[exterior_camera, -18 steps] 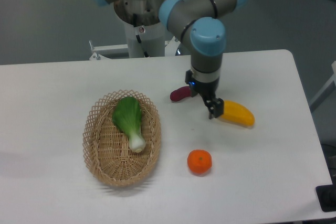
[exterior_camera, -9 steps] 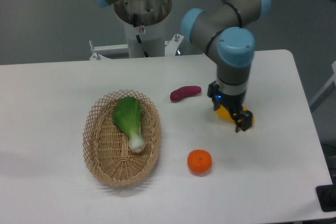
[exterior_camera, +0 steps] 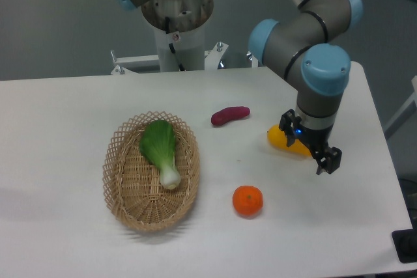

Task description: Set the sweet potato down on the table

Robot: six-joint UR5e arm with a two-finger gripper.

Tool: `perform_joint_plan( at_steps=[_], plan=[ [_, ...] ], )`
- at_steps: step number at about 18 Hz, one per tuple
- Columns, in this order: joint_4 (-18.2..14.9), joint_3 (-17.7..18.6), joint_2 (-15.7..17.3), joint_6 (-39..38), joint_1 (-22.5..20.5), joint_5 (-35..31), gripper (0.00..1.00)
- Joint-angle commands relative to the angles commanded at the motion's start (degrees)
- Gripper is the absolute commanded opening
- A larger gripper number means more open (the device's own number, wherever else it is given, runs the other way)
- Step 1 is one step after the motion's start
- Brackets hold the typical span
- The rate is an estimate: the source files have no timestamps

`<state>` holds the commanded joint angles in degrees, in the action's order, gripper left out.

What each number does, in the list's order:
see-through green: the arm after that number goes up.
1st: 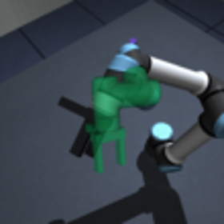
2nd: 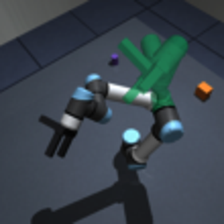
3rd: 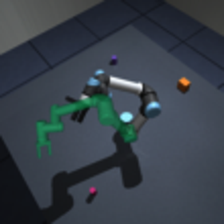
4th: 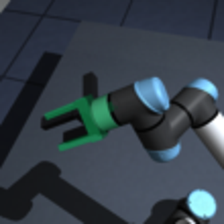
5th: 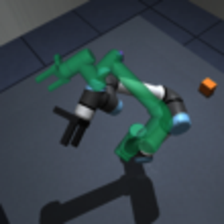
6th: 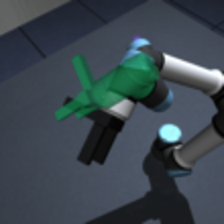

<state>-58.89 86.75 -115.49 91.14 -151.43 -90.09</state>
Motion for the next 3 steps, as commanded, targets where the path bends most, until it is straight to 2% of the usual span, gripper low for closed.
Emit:
perform_joint_plan(
  at_steps=[3],
  plan=[
    [0.0,0.1,0.0,0.0,-0.4,0.0,1.0]
  ],
)
